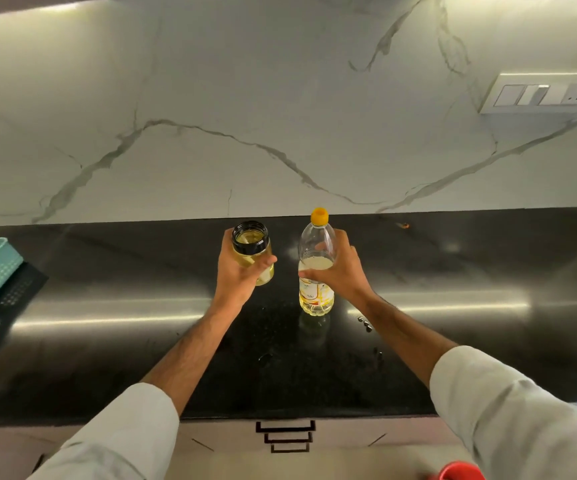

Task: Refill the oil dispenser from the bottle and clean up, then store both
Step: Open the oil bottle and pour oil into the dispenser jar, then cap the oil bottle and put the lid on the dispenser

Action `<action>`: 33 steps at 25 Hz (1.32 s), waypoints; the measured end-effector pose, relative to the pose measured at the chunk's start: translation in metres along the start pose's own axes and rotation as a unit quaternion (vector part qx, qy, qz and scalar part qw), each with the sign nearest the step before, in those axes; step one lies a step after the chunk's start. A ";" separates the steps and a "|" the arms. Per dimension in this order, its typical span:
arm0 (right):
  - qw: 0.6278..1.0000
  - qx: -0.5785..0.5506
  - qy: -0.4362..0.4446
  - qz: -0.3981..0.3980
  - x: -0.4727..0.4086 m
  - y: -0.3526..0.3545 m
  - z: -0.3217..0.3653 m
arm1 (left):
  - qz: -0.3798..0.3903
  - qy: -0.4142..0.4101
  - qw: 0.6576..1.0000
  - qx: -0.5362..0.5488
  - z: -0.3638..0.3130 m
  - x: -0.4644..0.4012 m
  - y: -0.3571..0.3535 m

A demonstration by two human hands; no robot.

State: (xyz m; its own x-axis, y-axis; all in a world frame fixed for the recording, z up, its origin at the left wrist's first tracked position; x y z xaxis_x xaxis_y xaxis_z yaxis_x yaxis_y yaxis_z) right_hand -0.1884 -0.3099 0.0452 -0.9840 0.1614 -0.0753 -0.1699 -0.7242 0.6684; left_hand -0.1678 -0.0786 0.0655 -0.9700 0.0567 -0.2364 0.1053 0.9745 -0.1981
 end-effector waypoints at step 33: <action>0.988 -0.056 -0.128 0.063 0.097 -0.031 -0.097 | 0.095 0.105 0.986 -0.091 0.148 0.035 0.020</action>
State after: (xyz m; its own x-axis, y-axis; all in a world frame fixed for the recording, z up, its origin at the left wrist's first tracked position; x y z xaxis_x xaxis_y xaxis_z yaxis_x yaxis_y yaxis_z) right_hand -0.2833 -0.3373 -0.0545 -0.9542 0.2194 0.2035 -0.0655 -0.8166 0.5734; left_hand -0.1670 -0.0889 -0.0872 -0.9626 0.2667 -0.0472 0.2666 0.9638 0.0092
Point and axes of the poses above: each hand's wrist, its own x-axis away from the middle knuckle, its own y-axis out of the back of the hand, z = x × y, the point moved 4 cm from there along -x, towards the middle knuckle, and after that the axes turned 13 degrees about x, right-handed, at the moved point
